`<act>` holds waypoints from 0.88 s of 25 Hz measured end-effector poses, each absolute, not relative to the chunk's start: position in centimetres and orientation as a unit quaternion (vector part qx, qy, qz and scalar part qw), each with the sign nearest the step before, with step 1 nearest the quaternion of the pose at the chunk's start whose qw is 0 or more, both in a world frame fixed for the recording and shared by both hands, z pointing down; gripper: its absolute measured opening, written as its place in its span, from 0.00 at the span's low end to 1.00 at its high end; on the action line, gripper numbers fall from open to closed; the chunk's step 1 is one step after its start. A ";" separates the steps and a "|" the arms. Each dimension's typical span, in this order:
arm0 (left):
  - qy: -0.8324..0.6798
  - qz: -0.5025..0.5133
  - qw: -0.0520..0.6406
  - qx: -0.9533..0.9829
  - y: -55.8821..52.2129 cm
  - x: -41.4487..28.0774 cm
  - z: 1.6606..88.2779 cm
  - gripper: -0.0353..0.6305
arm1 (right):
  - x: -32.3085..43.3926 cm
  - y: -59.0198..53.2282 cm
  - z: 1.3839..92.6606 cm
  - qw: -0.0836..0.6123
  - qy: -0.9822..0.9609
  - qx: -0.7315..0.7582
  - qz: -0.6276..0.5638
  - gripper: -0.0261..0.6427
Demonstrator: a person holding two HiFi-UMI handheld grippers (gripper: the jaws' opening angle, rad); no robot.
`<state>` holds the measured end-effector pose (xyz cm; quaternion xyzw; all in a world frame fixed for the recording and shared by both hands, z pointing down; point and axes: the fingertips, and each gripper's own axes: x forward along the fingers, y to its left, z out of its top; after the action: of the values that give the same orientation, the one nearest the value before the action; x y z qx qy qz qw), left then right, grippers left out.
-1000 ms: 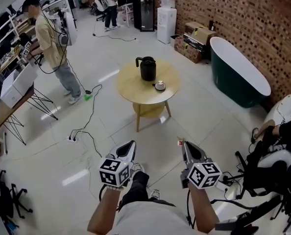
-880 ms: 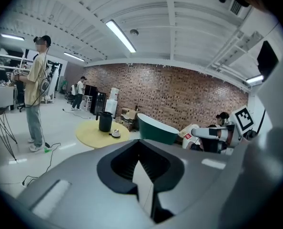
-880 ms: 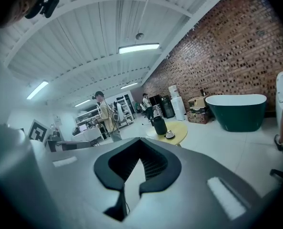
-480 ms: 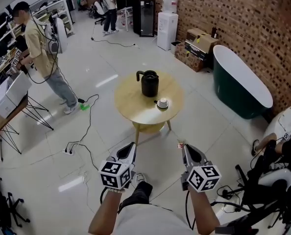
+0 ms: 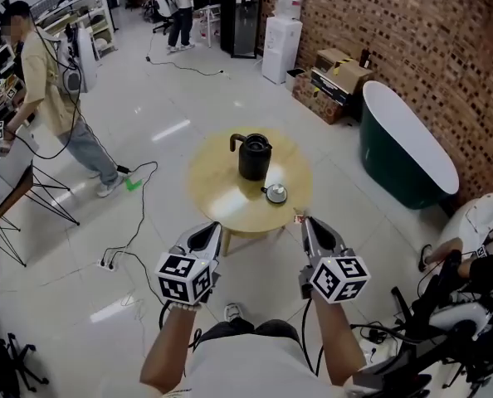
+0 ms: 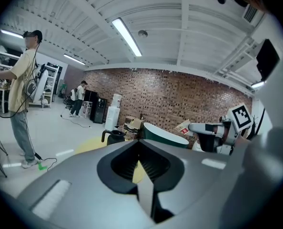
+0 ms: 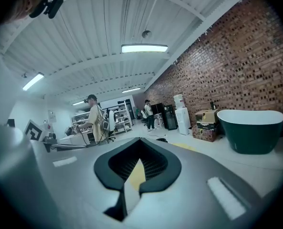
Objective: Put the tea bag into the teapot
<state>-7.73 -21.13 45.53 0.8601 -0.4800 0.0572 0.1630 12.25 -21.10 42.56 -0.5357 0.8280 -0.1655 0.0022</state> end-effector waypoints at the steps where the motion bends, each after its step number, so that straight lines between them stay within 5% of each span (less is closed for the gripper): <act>1: -0.480 0.059 0.163 0.860 -22.0 -7.8 45.3 0.07 | 12.1 -22.0 42.3 -0.001 0.828 -0.536 -0.163 0.04; 22: -0.505 0.076 0.176 0.842 -38.7 -5.6 45.7 0.07 | 11.1 -43.9 40.0 -0.080 0.872 -0.468 -0.117 0.04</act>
<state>-5.58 -38.67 45.70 0.8417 -0.5046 0.0759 0.1763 11.09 -43.91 39.98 -0.4681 0.8722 -0.1173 -0.0796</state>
